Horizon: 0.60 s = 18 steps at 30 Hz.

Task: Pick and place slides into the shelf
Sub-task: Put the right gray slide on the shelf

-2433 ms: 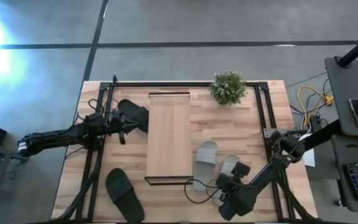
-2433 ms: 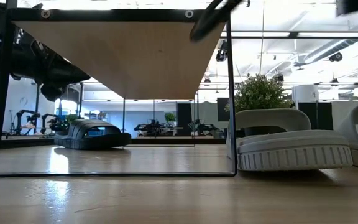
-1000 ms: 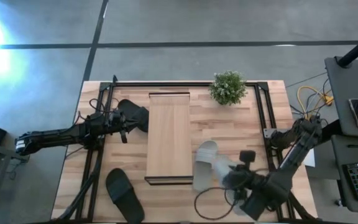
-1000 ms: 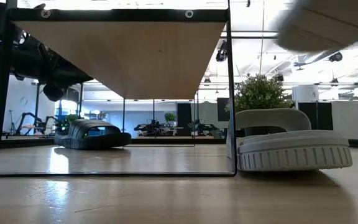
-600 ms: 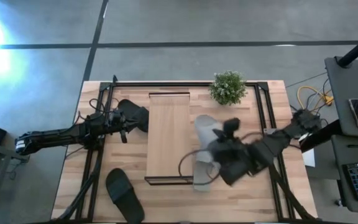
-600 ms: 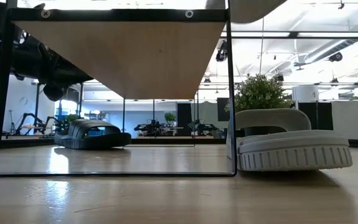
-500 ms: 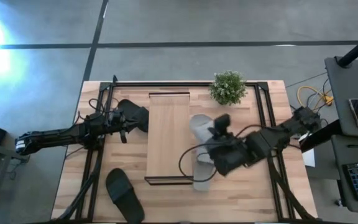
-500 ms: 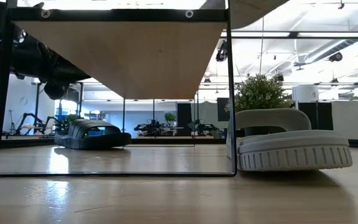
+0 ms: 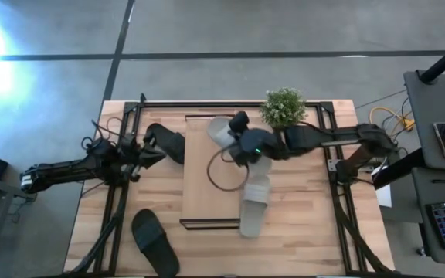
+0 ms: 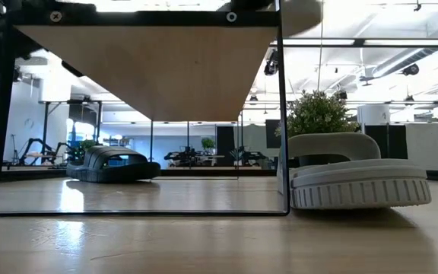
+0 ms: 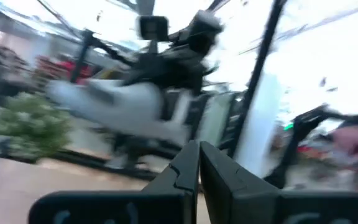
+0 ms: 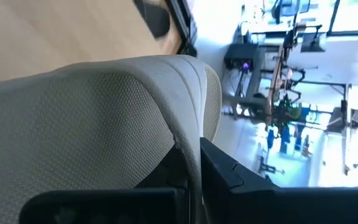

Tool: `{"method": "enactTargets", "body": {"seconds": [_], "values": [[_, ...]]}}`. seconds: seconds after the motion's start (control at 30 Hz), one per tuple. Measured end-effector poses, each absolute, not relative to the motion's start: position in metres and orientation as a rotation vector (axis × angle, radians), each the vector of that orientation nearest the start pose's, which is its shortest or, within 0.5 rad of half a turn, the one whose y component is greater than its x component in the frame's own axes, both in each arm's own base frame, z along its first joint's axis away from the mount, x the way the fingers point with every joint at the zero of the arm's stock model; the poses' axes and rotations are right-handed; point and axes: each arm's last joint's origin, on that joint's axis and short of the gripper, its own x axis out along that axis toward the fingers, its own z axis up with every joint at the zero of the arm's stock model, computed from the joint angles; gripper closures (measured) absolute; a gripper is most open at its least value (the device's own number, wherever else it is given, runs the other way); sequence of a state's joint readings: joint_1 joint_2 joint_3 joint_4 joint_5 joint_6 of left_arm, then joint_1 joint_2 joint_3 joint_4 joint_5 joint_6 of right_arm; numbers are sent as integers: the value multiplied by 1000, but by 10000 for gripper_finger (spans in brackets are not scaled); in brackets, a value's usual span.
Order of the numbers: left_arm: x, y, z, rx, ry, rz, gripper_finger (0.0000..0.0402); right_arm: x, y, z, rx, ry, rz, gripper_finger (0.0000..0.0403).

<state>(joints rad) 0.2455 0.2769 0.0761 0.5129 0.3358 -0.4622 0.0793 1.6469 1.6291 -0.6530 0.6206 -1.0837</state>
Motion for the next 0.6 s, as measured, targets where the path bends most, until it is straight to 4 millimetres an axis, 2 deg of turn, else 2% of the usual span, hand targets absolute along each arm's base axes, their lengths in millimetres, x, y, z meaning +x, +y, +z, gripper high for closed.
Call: {"method": "enactTargets", "body": {"seconds": [0.13, 0.33, 0.6], "values": [[106, 16, 216, -460, -274, -204, 402, 380, -1, 350, -1288, 860, -111, 390], [105, 15, 216, -458, -269, -232, 402, 412, -5, 332, -1352, 785, -108, 390], [104, 15, 218, -445, -292, -237, 402, 427, -12, 313, -1357, 812, -52, 386]]}}
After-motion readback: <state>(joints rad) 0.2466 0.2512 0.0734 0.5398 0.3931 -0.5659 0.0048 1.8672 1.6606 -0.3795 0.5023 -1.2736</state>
